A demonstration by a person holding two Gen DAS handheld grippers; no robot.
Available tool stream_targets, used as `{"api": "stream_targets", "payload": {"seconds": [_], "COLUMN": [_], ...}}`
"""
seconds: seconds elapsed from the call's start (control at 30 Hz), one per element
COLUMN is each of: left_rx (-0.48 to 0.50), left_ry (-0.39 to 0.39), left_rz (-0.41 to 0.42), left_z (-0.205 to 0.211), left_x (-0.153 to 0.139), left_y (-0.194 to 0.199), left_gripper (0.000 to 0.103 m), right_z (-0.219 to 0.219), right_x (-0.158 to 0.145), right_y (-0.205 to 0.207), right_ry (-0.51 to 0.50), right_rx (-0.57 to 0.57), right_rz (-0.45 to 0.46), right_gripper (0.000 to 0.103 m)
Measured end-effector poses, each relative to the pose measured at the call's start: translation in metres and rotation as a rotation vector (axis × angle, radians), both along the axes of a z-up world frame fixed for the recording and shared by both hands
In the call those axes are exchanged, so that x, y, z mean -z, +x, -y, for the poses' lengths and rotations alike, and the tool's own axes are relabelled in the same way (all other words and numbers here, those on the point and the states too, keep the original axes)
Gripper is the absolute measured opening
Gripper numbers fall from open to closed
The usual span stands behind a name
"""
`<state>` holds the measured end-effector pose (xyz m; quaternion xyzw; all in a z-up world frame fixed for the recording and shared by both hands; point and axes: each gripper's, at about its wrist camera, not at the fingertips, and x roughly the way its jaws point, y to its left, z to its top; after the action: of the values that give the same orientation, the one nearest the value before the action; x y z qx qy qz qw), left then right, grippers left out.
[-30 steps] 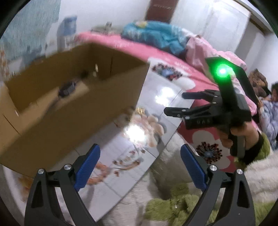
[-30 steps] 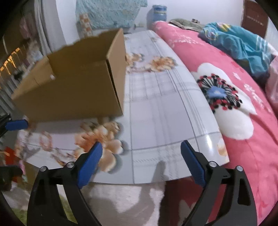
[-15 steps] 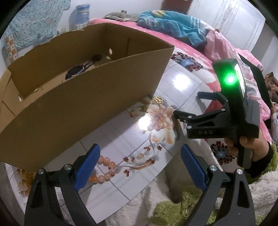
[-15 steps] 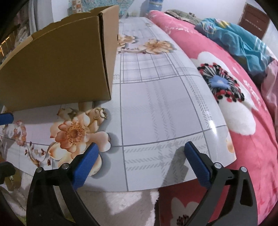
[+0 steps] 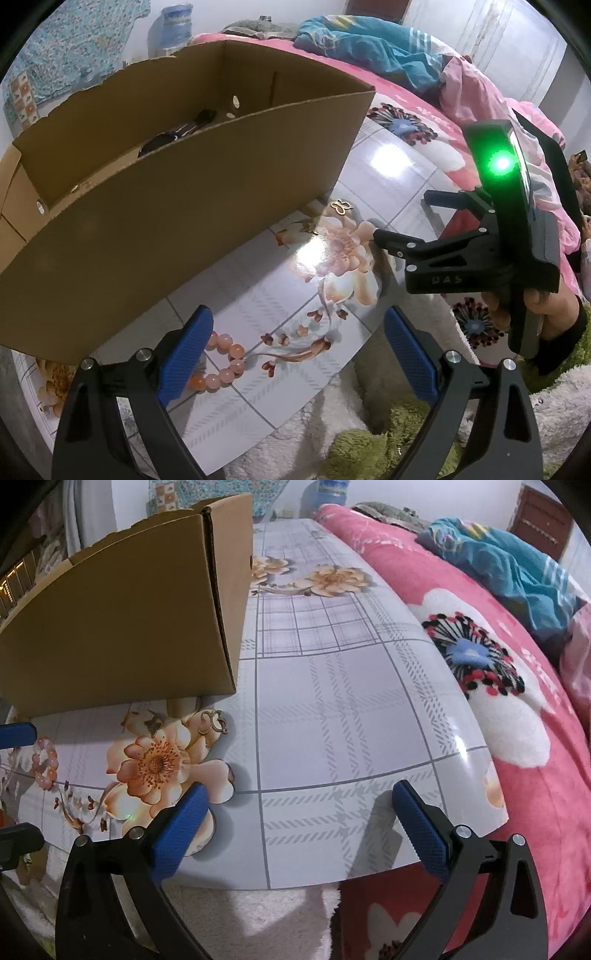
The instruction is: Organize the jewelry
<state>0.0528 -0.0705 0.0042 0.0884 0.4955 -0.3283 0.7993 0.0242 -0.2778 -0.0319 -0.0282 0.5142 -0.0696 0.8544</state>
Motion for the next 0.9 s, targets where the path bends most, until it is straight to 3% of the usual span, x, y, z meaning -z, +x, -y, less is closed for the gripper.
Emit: {"api": "stream_targets", "payload": {"seconds": [0.9], "left_rx": [-0.040], "left_ry": [-0.021], "left_rz": [-0.007], "left_z": [-0.0071], "left_x": [-0.0034], "left_y": [0.0018], "left_gripper": [0.091], "right_z": [-0.0003], "right_x": [0.0019], "right_y": [0.0040], "right_ry": [0.008], "right_rx": [-0.021], "right_rz": [-0.016], "right_gripper": [0.095]}}
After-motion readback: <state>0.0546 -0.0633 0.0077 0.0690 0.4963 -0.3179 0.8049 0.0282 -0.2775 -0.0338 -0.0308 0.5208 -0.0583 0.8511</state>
